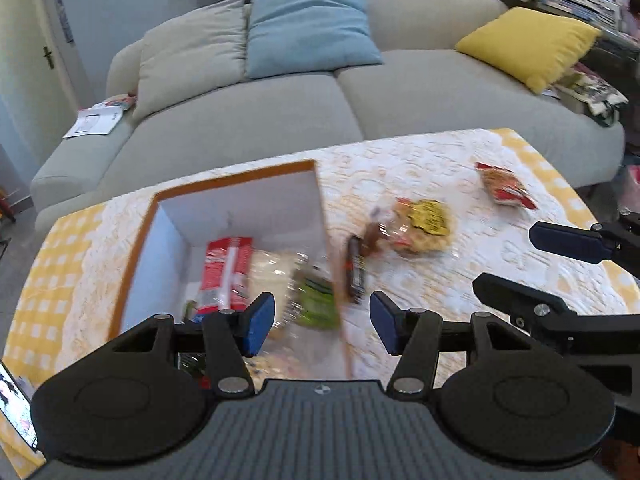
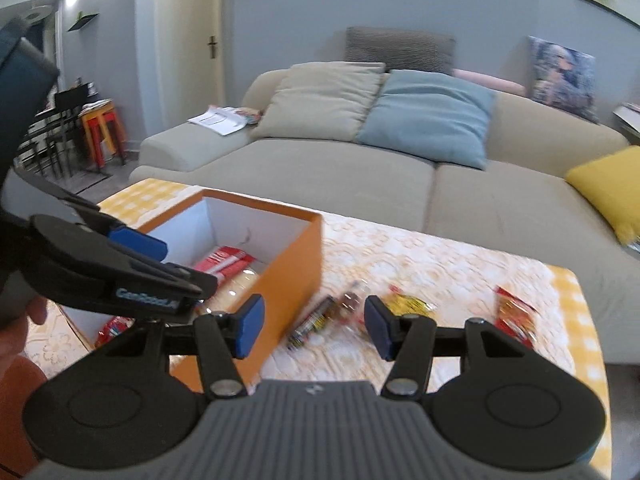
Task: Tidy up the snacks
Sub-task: 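Withdraw both grippers from the box toward the remaining snacks, then grasp the small clear treat bag with the left gripper while the right grasps the waffle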
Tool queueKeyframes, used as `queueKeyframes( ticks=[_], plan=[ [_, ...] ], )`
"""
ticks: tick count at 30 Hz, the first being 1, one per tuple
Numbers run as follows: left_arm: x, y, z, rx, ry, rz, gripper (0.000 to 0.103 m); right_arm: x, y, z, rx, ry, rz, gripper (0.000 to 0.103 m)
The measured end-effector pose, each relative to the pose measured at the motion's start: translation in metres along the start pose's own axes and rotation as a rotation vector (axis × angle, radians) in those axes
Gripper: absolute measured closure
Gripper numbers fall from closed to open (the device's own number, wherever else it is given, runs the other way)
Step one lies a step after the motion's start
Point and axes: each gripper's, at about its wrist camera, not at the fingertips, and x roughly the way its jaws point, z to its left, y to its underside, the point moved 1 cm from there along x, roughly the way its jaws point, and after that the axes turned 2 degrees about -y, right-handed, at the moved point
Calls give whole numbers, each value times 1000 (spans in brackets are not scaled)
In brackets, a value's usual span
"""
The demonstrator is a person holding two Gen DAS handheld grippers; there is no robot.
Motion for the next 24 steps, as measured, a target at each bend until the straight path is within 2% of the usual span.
queueKeyframes(
  ticks=[9, 17, 22, 24],
  plan=[
    [-6, 17, -43, 52, 96, 27, 37, -26, 39, -26, 61, 38, 20, 48],
    [1, 20, -64, 120, 88, 36, 36, -18, 59, -55, 128, 50, 43, 42],
    [13, 12, -67, 130, 153, 31, 36, -7, 70, -77, 172, 82, 50, 42],
    [21, 7, -72, 179, 152, 20, 36, -1, 73, -84, 197, 85, 54, 42]
  ],
)
